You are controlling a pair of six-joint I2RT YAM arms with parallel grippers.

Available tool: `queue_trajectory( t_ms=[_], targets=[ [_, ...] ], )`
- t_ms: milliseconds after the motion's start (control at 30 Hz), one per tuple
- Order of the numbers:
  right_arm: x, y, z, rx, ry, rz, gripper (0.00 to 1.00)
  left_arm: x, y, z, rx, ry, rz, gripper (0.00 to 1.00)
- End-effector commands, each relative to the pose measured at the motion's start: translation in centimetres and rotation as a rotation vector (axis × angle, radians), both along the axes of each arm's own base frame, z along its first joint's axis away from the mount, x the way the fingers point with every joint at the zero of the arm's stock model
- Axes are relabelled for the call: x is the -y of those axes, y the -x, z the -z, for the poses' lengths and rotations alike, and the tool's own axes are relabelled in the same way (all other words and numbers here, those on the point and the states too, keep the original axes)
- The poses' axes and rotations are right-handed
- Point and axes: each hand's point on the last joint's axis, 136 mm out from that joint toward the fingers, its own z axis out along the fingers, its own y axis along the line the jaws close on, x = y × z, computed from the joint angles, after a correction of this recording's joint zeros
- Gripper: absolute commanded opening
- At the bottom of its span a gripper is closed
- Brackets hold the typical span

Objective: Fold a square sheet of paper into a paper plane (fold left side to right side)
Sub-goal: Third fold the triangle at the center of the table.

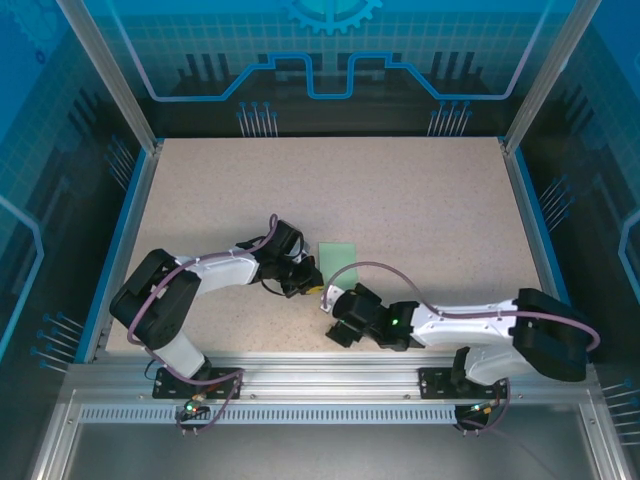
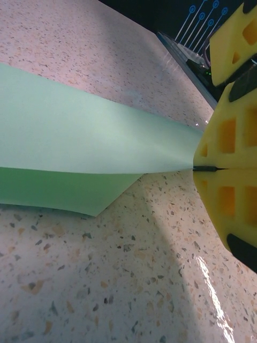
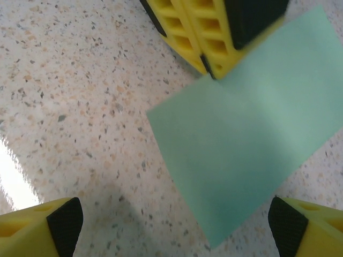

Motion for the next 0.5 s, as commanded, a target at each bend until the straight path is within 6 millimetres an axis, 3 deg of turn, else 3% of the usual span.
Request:
queue_trajectory(
  t_ms=[0, 233, 467],
  targets=[
    [-2.0, -1.2, -1.1, 0.08, -0.003, -0.02, 0.92, 0.4, 0.7, -0.9, -0.013, 0.031, 0.018, 0.02],
    [-3.3, -2.1, -0.4, 0.083, 0.01, -0.024, 0.81, 0.4, 0.7, -1.0, -0.011, 0.032, 0.02, 0.02],
    [-3.6, -3.1, -0.6, 0.074, -0.014, 0.001, 0.55, 0.5, 0.8, -1.0, -0.013, 0.032, 0.025, 0.02]
  ],
)
